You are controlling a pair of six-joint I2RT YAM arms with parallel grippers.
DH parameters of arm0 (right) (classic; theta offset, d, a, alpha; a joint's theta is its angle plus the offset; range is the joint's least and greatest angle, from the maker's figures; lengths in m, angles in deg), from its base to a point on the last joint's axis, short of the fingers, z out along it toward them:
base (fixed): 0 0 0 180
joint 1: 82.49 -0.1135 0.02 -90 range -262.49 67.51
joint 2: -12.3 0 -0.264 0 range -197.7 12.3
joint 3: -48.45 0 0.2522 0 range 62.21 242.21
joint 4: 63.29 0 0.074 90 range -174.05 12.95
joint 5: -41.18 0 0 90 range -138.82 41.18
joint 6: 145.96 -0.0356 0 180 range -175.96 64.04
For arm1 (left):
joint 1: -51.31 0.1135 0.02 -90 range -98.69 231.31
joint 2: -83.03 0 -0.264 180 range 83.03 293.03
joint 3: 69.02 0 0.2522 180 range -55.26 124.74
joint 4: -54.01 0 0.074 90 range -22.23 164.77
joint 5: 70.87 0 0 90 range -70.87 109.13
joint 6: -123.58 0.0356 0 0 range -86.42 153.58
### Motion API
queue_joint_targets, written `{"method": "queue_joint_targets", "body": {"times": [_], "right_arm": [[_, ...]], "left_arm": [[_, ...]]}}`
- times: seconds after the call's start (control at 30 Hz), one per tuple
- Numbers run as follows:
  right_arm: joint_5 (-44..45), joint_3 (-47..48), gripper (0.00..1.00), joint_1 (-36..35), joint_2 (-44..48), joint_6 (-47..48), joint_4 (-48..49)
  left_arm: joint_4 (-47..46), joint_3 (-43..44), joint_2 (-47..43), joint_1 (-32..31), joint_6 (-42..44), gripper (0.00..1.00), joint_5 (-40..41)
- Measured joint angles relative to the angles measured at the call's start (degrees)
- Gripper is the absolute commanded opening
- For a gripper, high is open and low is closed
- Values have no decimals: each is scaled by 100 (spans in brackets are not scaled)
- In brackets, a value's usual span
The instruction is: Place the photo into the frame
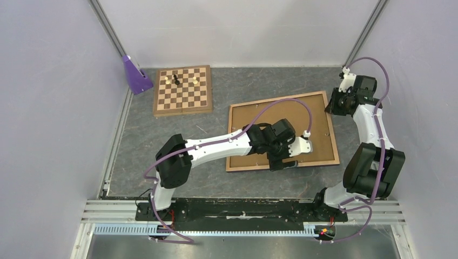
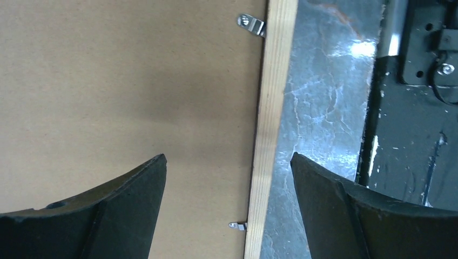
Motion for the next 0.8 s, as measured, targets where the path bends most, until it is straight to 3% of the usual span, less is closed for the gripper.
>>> {"method": "queue_joint_targets", "body": {"times": [0.63,0.8], "right_arm": [[-352,413,0,-44,-2,-332,-236],[-507,424,0,-94,-2,-446,-175]], "left_arm": [[-1152,-356,-31,-1510,-240,93,3729],[-1773,-669,-20,-1633,-61,93,4301]]}}
